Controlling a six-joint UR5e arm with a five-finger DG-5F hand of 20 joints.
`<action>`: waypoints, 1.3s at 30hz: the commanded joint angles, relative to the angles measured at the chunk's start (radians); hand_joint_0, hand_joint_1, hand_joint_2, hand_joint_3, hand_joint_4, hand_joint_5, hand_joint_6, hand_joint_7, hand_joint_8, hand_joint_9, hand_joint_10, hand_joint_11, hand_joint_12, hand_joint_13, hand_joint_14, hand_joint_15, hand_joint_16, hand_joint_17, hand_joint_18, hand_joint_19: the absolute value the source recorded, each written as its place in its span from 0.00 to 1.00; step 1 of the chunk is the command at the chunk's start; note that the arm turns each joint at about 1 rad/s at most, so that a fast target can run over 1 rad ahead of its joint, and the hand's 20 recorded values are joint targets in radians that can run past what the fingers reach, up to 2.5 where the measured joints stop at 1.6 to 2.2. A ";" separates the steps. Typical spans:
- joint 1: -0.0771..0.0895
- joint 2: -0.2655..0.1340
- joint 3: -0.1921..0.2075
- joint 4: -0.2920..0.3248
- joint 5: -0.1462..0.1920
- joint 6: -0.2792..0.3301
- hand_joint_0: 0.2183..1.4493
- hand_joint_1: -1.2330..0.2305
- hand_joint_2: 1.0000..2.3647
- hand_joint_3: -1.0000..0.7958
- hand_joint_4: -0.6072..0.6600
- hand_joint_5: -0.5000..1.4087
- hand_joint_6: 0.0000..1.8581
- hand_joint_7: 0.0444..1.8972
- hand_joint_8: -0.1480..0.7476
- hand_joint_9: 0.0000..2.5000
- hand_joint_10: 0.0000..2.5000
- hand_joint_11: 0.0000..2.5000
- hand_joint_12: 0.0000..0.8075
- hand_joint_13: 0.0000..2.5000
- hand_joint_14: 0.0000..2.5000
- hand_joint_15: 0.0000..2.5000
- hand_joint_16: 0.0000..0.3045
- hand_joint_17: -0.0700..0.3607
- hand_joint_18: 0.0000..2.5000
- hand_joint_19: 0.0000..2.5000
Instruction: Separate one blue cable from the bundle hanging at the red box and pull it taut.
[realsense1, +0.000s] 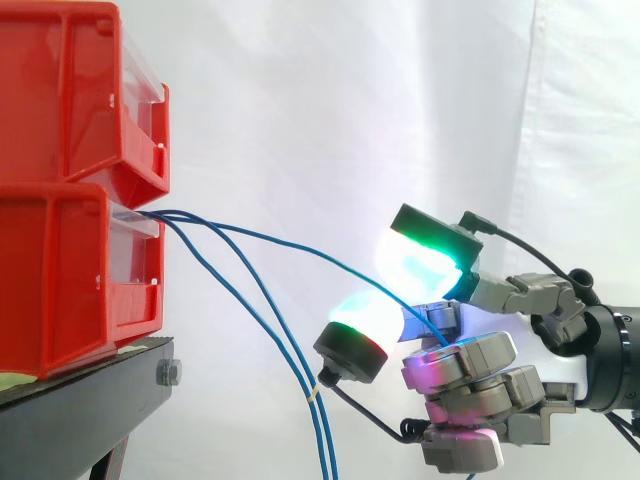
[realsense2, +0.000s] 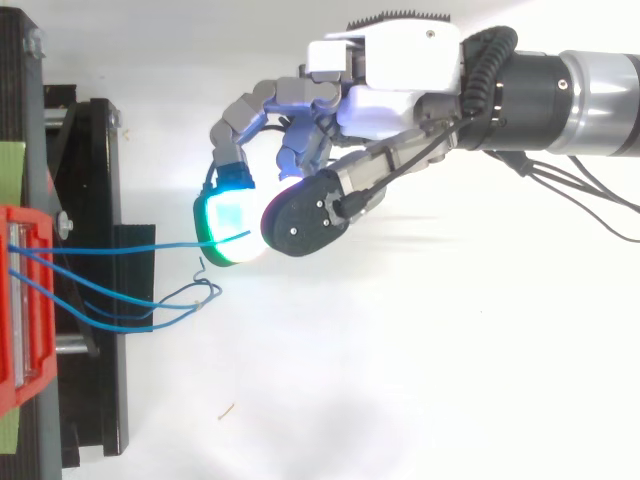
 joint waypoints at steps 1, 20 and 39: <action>0.000 0.000 0.001 0.002 0.000 0.000 0.34 0.36 0.01 0.34 0.58 0.17 0.48 0.55 0.54 0.41 0.34 0.54 0.43 0.50 0.37 0.59 0.16 0.41 0.46 0.39; 0.000 0.000 0.000 0.006 0.000 0.001 0.35 0.31 0.01 0.49 0.45 0.18 0.50 0.59 0.56 0.41 0.35 0.53 0.45 0.50 0.37 0.59 0.16 0.42 0.46 0.37; 0.000 0.001 0.001 0.000 0.000 0.000 0.36 0.31 0.01 0.49 0.45 0.18 0.50 0.62 0.57 0.41 0.34 0.53 0.44 0.51 0.37 0.59 0.16 0.42 0.46 0.37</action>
